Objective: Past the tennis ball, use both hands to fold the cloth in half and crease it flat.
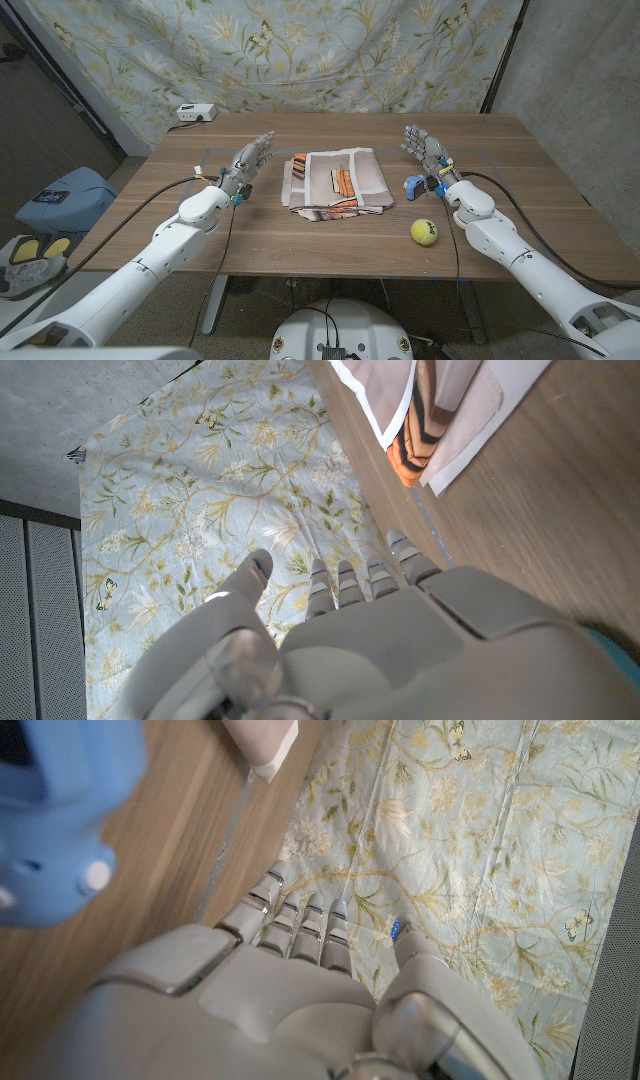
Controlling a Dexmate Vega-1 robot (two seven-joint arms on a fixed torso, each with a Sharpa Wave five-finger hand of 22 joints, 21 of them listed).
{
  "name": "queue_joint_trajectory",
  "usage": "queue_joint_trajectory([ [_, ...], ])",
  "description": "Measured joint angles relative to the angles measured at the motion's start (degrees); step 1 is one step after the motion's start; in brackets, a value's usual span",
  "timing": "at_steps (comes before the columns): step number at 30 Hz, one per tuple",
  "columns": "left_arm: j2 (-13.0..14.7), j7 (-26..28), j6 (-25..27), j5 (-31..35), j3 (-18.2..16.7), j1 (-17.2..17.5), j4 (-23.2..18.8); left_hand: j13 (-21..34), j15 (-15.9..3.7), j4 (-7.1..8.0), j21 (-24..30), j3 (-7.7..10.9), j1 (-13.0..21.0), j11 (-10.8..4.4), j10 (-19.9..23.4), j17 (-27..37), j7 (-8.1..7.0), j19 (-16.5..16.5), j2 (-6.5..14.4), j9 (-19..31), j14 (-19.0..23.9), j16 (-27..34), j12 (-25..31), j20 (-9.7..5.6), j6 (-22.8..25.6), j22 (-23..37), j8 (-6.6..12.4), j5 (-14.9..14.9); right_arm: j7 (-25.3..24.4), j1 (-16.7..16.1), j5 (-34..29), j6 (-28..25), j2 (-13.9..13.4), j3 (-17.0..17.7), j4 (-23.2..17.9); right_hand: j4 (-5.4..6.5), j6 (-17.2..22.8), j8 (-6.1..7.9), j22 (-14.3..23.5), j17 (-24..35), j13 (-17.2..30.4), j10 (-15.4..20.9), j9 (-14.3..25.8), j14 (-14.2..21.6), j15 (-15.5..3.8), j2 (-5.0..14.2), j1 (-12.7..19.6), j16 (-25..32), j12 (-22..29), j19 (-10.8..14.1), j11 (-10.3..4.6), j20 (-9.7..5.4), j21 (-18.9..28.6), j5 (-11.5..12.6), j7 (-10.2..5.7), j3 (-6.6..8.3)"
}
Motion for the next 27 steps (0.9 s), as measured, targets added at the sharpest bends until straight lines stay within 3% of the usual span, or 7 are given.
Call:
queue_joint_trajectory([
  [18, 4.4, 2.4, 1.8, 7.7, 1.0, 1.1, -6.0, 0.0, 0.0, -1.11, -0.3, -0.15, 0.7, -0.41, 0.0, 0.0, -0.23, -0.1, -0.2, -0.1, 0.0, 0.0, 0.0, -0.53, 0.2, 0.0, 0.0, 0.0, 3.5, 3.6, -0.5, 2.9, 0.4, -0.2, 5.5, -0.39, 0.0, 0.0, 0.0, 0.0, 0.0, -0.2, 0.0, -0.2, -0.21, -0.23, 0.2, 0.0, 0.0, -0.6, 0.2, -0.02, 0.0, 0.0, 0.0, 0.08],
  [27, 7.1, 3.3, 3.8, 10.9, 1.0, 2.0, -9.6, 0.0, -0.01, -1.28, -0.5, -0.32, 0.8, -0.41, 0.0, 0.0, -0.31, -0.1, -0.1, -0.1, 0.0, 0.0, 0.0, -0.53, 0.3, 0.0, 0.0, 0.0, 3.8, 4.4, -0.6, 3.1, 0.5, 0.0, 6.3, -0.39, 0.0, 0.22, 0.0, 0.0, 0.0, -0.2, 0.0, -0.2, -0.21, 0.07, 0.5, 0.0, 0.0, -0.6, 0.24, -0.01, 0.0, 0.0, 0.0, 0.08],
])
